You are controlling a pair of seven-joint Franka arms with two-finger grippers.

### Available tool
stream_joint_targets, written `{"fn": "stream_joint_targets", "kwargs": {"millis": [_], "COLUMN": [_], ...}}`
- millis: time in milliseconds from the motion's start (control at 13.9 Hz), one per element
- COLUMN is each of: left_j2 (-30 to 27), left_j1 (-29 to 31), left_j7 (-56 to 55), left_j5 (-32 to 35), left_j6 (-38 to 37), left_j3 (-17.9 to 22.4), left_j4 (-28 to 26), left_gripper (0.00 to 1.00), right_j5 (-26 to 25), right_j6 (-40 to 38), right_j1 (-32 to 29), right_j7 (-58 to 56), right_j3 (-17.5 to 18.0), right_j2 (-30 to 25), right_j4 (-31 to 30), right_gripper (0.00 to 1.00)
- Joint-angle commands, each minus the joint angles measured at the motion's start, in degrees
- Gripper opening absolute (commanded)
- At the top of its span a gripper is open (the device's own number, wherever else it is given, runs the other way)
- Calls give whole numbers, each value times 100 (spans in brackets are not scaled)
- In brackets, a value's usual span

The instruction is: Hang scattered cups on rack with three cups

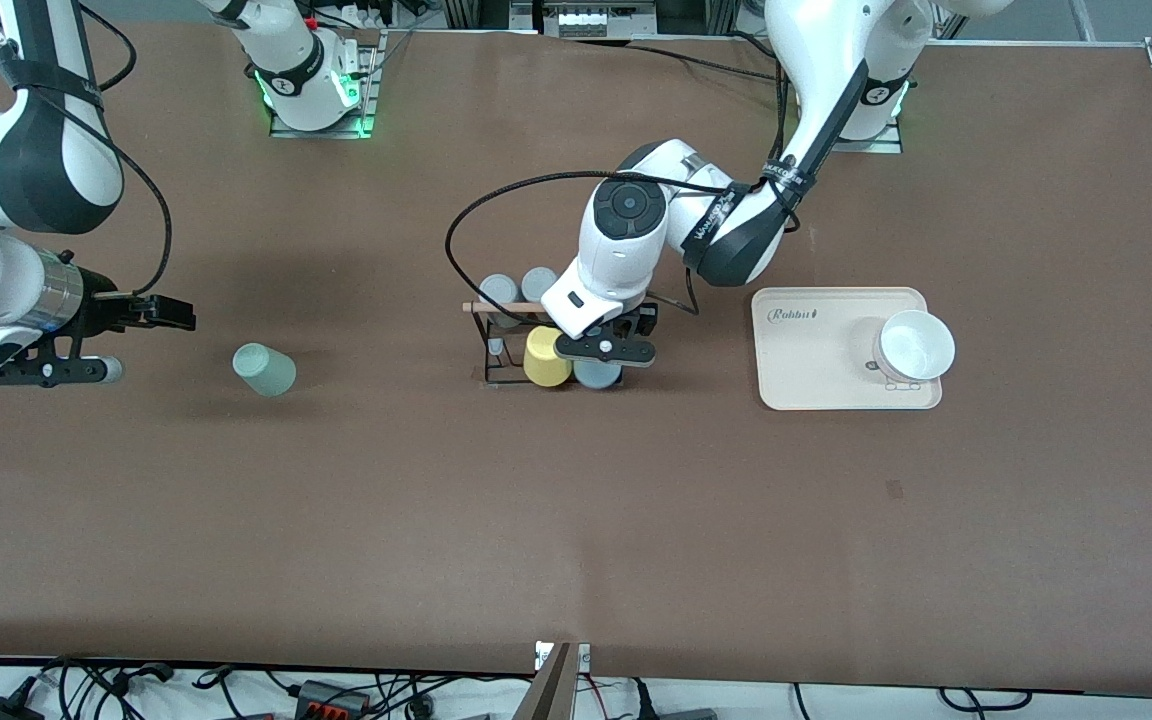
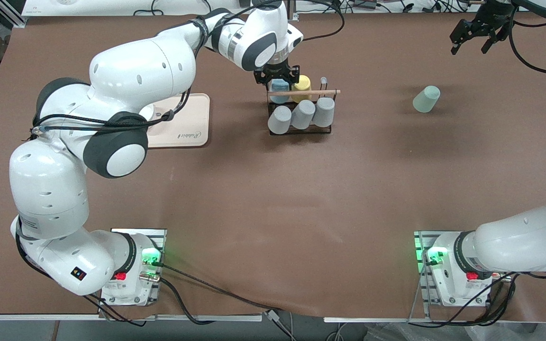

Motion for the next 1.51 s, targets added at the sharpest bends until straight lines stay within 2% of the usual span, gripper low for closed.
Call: {"fn": "stream_joint_targets", "kwargs": {"millis": [0, 216, 360, 504, 648, 792, 1008, 1152, 1296, 1440], "left_j2": [29, -84, -408, -882, -1427, -1858, -2255, -2457, -2581, -2616], "left_j1": [-55, -38, 50, 312, 864, 1515, 2543, 3123, 3677, 3812], "left_j7": [-41, -50, 204, 590, 1300, 2170, 3558, 4061, 4702, 5363], "left_j5": [103, 111, 138, 138, 138, 138, 129, 77, 68, 77], "left_j6": [-34, -130, -261, -908, -1954, -2545, -3379, -4038, -4305, -4140], "left_j3": [26, 44, 96, 114, 97, 79, 70, 70, 53, 53], "left_j4": [115, 106, 106, 97, 97, 79, 97, 123, 263, 343], "left_gripper": [100, 100, 100, 100, 100, 100, 100, 100, 100, 100], "right_j5": [13, 13, 13, 22, 22, 22, 39, 48, 48, 48], "right_j6": [167, 482, 904, 1291, 1529, 1722, 1916, 2022, 2118, 2110], "right_j1": [21, 39, 161, 162, 162, 162, 153, 162, 162, 170], "right_j7": [74, 74, 74, 74, 74, 74, 82, 82, 82, 82], "right_j3": [23, 23, 14, 14, 23, 23, 23, 31, 31, 31], "right_j2": [-30, -12, 5, 198, 400, 619, 866, 1033, 1182, 1262], "right_j4": [-186, -493, -809, -969, -969, -969, -978, -978, -978, -987], "right_gripper": [100, 100, 100, 100, 100, 100, 100, 100, 100, 100]}}
